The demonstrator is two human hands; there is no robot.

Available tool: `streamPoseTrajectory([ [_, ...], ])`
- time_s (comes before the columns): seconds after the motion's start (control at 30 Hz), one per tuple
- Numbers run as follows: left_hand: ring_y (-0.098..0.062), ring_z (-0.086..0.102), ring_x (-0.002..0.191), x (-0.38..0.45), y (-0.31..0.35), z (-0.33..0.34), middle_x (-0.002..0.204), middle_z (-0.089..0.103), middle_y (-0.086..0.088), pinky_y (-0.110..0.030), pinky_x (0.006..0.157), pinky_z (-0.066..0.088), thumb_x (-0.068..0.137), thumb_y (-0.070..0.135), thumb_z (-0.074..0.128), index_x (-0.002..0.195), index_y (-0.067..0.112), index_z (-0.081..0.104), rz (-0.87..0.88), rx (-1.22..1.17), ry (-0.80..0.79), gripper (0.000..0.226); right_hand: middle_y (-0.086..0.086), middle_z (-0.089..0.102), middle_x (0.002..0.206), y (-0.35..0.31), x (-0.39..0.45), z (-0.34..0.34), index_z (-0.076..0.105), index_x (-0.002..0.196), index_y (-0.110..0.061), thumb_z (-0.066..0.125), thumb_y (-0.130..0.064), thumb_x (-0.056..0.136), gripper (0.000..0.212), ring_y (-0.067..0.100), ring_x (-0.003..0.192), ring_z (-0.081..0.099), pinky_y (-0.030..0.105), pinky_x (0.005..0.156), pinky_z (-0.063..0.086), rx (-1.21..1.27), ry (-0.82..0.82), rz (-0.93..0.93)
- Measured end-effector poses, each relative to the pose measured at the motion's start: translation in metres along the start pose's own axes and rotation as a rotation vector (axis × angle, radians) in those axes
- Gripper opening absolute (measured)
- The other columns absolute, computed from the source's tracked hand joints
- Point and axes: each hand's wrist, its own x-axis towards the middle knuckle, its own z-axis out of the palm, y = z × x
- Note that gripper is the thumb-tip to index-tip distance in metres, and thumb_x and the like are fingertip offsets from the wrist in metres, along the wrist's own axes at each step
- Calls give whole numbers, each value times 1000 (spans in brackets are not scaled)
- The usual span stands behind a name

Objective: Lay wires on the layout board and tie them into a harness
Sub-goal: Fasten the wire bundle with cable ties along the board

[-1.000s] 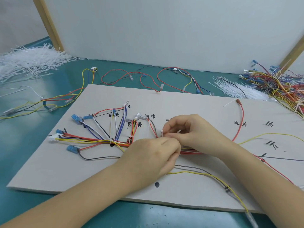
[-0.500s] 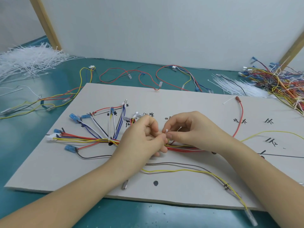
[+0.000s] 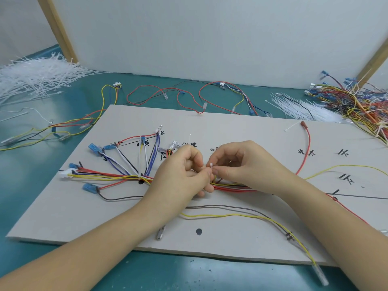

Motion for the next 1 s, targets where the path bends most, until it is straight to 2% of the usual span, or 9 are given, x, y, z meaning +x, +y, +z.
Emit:
streamPoseTrajectory([
  [0.13, -13, 65, 53, 0, 0, 1, 59, 62, 3, -20, 45, 49, 85, -3, 56, 74, 14, 42, -10, -9, 4, 24, -5, 70, 68, 0, -1, 0, 68, 79, -18, 68, -6, 82, 13, 3, 61, 58, 14, 60, 45, -2, -8, -3],
  [0.33, -12, 65, 53, 0, 2, 1, 56, 59, 5, -19, 45, 49, 85, -2, 56, 73, 14, 41, -10, -13, 3, 26, -13, 65, 60, -1, -1, 1, 70, 76, -17, 68, -3, 82, 15, -3, 53, 54, 6, 53, 37, -5, -8, -16],
  [0.4, -11, 65, 52, 0, 2, 1, 55, 60, 8, -18, 45, 48, 86, -3, 55, 74, 14, 41, -5, -13, -2, 25, -9, 66, 62, -2, -2, 1, 70, 75, -17, 68, -3, 82, 16, -2, 51, 52, 6, 52, 37, -9, -6, -22],
  [0.5, -12, 66, 53, 0, 2, 1, 56, 61, 8, -18, 46, 48, 86, -2, 56, 74, 14, 41, -2, -10, 0, 25, 4, 71, 73, -3, -2, -2, 71, 77, -15, 63, -5, 86, 16, 3, 60, 57, 17, 58, 45, 11, -15, -14],
  [0.57, -12, 66, 54, 0, 2, 1, 57, 61, 6, -18, 46, 48, 86, -2, 56, 74, 13, 42, -1, -8, 4, 24, 6, 72, 78, -3, -1, -3, 71, 79, -11, 62, -7, 87, 13, 12, 70, 62, 31, 70, 51, 49, -17, 0],
  [0.6, -12, 66, 54, -1, 3, 1, 58, 61, 6, -18, 46, 48, 86, -2, 56, 74, 13, 42, 2, -8, 5, 24, 7, 73, 79, -3, -1, -3, 71, 79, -10, 63, -6, 87, 11, 14, 73, 63, 34, 74, 51, 72, -14, 4],
  [0.8, -11, 65, 56, -4, 5, 2, 71, 59, -7, -17, 51, 49, 85, -5, 56, 76, 12, 45, 26, -21, -7, 23, 3, 69, 73, -3, 0, -4, 68, 76, -13, 67, -2, 82, 13, 10, 67, 59, 22, 68, 48, 126, -6, 10],
  [1.0, -12, 68, 59, 0, 6, -1, 58, 64, 7, -17, 55, 52, 86, -3, 58, 81, 15, 55, -21, -5, -39, 19, -6, 63, 72, -4, -2, -3, 65, 75, -17, 66, -2, 83, 17, 3, 67, 55, 16, 63, 46, 44, 35, -79],
])
